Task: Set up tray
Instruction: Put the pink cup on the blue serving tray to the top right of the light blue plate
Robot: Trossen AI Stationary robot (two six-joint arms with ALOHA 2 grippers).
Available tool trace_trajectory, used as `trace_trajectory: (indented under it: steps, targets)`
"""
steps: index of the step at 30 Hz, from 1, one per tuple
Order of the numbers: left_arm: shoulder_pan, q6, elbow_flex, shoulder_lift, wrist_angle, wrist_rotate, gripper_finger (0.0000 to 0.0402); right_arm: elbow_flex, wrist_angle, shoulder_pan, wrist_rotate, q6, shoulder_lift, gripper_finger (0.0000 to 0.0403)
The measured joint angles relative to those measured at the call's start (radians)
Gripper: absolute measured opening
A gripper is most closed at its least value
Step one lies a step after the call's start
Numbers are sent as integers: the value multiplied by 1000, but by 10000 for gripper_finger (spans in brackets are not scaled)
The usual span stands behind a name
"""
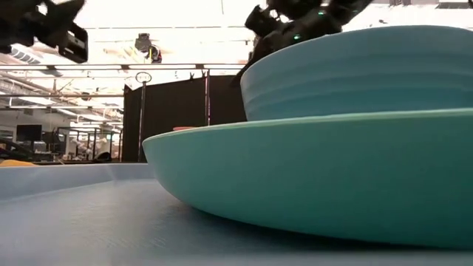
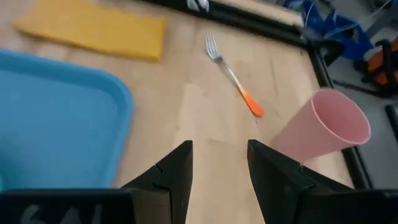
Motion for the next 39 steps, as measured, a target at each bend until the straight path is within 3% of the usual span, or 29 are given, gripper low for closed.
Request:
trace_trajectory:
  steps: [4,10,17,25,39]
  targets:
    - [25,-4,0,-3,-6,-49,120,134,-102,-31,1,-68,96,141]
    - [62,-51,0,-4,-26,-85,120,228,-107,-64,-34,-134,199,141]
    - [88,-46,0,-4,-29,-77,120,328,-120,-91,-50,-156,270,141]
    - [142,-49,0,-4,-26,-78,120,538,-322,-120,-52,-210,398,141]
    - [212,-51,0,-14,-26,-69,120,777,-471,-167,-109,-252,541,141]
